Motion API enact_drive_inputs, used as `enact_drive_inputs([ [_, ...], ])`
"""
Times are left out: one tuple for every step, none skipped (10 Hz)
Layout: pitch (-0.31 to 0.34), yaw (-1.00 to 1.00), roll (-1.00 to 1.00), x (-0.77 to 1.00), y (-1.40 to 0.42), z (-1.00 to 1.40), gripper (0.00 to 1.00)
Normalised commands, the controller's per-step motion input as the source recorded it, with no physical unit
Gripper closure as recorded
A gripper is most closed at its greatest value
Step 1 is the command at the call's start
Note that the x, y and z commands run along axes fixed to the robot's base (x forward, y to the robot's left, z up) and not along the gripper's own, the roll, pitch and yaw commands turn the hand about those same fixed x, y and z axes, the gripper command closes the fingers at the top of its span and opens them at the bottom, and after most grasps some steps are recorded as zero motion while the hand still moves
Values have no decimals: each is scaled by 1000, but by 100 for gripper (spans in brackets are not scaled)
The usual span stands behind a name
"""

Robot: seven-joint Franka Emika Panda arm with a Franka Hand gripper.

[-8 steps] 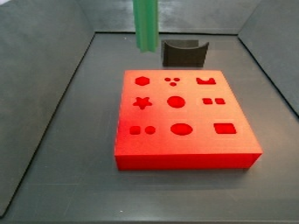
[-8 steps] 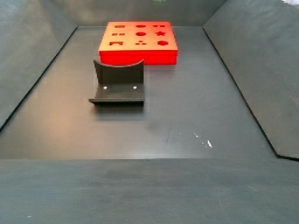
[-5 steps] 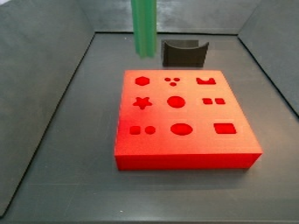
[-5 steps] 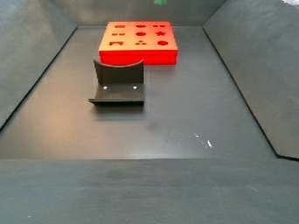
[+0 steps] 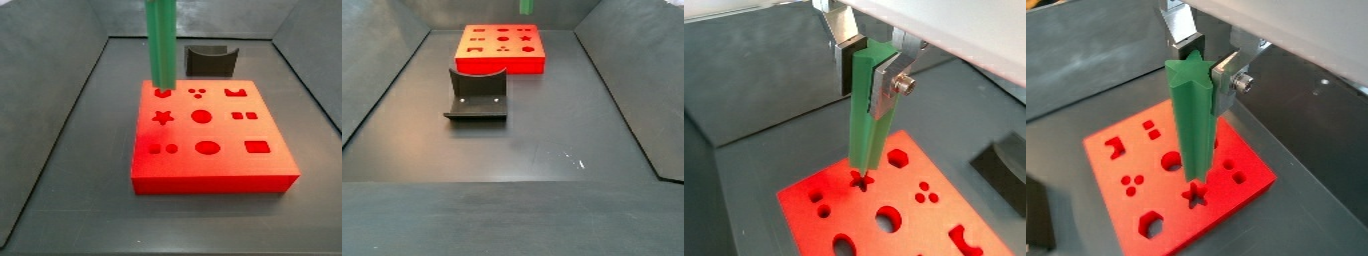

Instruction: Insert the star object.

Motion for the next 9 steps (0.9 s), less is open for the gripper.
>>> enact_drive_inputs([
  [-180, 737, 36, 0, 114, -326, 100],
  [-144, 726, 109, 91, 97, -337, 100],
  [-101, 674, 107, 226, 63, -243, 100],
  [-84, 549, 20, 140, 0, -183, 100],
  [-31, 586, 0, 0, 0, -277, 100],
  [-99, 694, -91, 0, 0, -437, 100],
  [-49, 751, -37, 0, -29, -266, 100],
  [-30, 514, -39, 0, -11, -109, 100],
  [-3, 9, -1, 0, 0, -74, 100],
])
